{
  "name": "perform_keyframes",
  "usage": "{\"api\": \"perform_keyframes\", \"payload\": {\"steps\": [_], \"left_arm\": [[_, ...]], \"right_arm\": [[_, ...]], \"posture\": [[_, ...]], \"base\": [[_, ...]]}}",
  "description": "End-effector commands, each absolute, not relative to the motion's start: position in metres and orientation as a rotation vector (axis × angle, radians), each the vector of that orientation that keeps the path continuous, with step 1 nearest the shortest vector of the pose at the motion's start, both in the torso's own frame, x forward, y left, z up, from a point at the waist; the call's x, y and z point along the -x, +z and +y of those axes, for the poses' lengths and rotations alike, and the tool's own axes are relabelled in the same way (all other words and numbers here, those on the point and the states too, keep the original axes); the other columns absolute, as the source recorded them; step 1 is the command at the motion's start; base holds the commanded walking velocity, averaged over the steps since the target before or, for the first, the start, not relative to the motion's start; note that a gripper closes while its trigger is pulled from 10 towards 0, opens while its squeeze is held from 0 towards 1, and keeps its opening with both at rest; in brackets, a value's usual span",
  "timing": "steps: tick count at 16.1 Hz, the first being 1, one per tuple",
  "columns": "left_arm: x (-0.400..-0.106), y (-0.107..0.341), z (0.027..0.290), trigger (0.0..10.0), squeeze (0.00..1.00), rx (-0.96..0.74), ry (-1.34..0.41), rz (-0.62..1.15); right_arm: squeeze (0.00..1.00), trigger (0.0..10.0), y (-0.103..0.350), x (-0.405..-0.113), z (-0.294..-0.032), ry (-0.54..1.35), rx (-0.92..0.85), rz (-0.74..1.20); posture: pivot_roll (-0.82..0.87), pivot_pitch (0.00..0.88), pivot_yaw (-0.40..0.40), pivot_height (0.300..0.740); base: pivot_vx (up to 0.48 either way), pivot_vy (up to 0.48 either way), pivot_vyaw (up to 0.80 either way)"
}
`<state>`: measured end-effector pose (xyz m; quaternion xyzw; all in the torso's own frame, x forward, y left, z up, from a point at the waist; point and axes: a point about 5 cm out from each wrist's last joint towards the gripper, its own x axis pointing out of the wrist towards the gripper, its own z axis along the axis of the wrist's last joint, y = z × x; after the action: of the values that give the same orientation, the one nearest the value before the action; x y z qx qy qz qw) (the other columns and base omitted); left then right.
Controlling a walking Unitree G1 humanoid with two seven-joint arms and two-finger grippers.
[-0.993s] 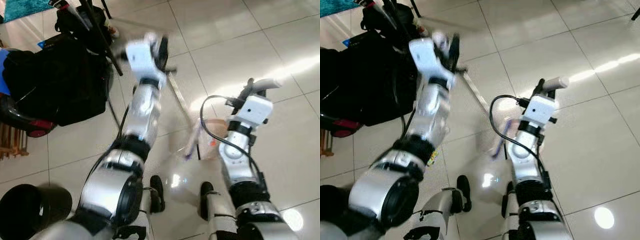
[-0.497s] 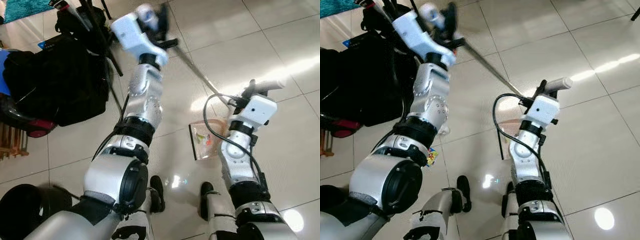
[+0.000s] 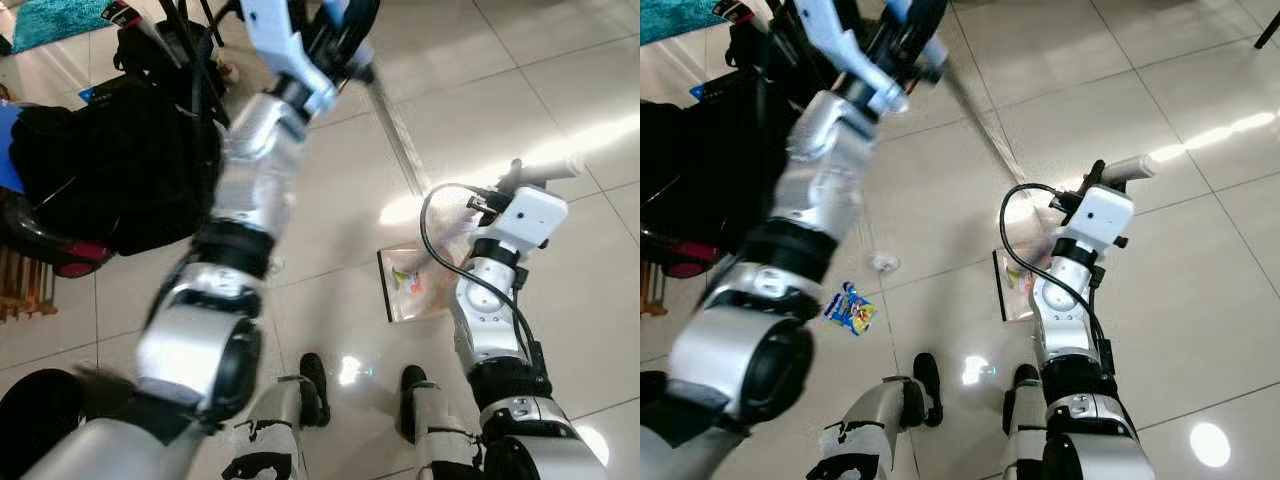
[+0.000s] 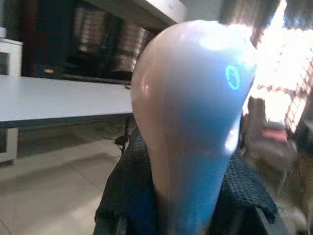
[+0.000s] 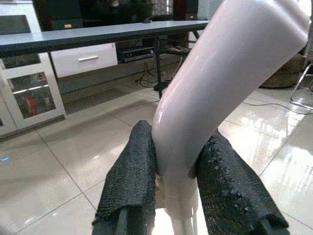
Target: Sweep floor
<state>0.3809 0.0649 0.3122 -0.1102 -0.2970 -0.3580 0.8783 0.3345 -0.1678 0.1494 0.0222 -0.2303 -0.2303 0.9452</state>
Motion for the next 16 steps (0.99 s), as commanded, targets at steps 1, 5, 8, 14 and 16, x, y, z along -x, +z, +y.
{"api": "perform_keyframes", "payload": {"steps": [1, 5, 8, 14, 16], "left_arm": [[-0.376, 0.318, 0.067, 10.0, 0.0, 0.18, -0.811, -0.629], [-0.371, 0.328, 0.089, 10.0, 0.0, -0.009, -0.814, -0.658], [-0.365, 0.346, 0.11, 10.0, 0.0, -0.118, -0.73, -0.71], [-0.354, 0.335, 0.139, 10.0, 0.0, -0.151, -0.686, -0.63], [-0.349, 0.331, 0.143, 10.0, 0.0, -0.149, -0.671, -0.613]], "right_arm": [[0.0, 10.0, 0.129, -0.33, -0.166, -0.477, -0.075, -0.376], [0.0, 10.0, 0.125, -0.327, -0.178, -0.482, -0.08, -0.362], [0.0, 10.0, 0.118, -0.323, -0.196, -0.553, -0.154, -0.298], [0.0, 10.0, 0.126, -0.302, -0.225, -0.621, -0.255, -0.283], [0.0, 10.0, 0.14, -0.3, -0.228, -0.608, -0.295, -0.3]], "posture": [[0.08, 0.303, 0.119, 0.74], [0.08, 0.3, 0.123, 0.74], [0.1, 0.303, 0.125, 0.74], [0.06, 0.282, 0.131, 0.74], [0.05, 0.276, 0.126, 0.74]], "base": [[0.0, 0.0, 0.0], [0.0, 0.0, 0.0], [0.0, 0.0, 0.0], [0.0, 0.0, 0.0], [0.0, 0.0, 0.0]]}}
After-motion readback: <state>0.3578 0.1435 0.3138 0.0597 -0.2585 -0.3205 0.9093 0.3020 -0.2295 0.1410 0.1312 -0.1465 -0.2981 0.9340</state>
